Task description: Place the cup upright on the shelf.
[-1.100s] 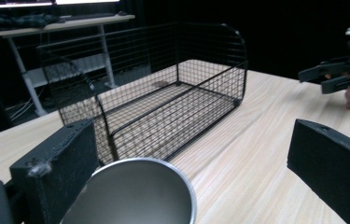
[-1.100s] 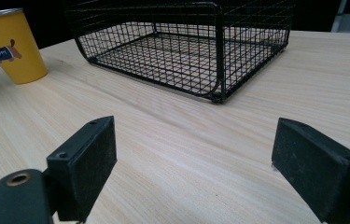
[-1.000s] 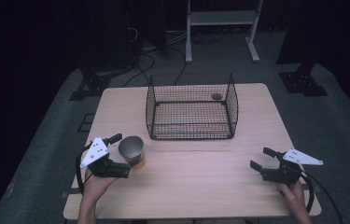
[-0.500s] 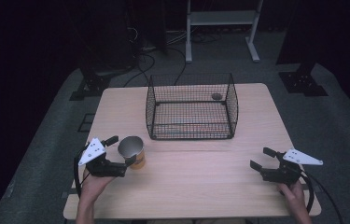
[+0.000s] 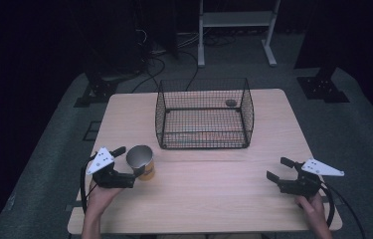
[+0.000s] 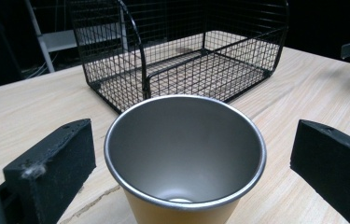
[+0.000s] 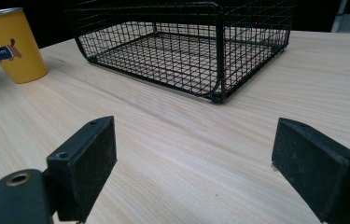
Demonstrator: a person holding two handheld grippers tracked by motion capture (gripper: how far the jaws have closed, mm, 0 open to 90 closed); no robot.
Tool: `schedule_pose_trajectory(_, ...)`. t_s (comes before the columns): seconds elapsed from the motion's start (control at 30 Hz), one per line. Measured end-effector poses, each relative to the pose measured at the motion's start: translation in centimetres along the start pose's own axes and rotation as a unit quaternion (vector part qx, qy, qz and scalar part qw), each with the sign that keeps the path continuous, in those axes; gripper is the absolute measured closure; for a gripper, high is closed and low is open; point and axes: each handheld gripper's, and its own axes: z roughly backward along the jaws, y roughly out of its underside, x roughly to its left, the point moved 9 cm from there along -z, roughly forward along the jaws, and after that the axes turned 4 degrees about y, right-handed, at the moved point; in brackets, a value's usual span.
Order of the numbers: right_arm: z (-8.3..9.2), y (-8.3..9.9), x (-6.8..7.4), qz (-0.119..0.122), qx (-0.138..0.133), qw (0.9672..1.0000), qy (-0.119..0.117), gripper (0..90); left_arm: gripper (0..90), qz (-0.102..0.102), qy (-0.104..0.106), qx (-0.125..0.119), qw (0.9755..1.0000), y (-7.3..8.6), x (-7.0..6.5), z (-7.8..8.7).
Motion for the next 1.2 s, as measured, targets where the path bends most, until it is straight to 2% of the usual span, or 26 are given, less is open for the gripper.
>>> schedule_pose_trajectory(0.3, 0.0, 0.0, 0.0, 0.000, 0.000, 1.0000, 0.000, 12.9, 0.0, 0.003, 0.005, 0.015, 0.9999, 0.8, 0.0, -0.9)
schedule_pose_trajectory(0.37, 0.0, 0.0, 0.0, -0.002, 0.000, 1.0000, 0.000, 12.9, 0.0, 0.002, 0.002, 0.026, 0.9997, 1.2, 0.0, -1.2)
schedule_pose_trajectory(1.1, 0.0, 0.0, 0.0, 0.000, 0.000, 1.0000, 0.001, 12.9, 0.0, 0.002, -0.007, 0.055, 0.9985, 2.3, 0.4, -2.6)
schedule_pose_trajectory(1.2, 0.0, 0.0, 0.0, 0.002, 0.000, 1.0000, 0.001, 12.9, 3.6, 0.000, -0.005, 0.056, 0.9984, 2.4, 0.4, -2.7)
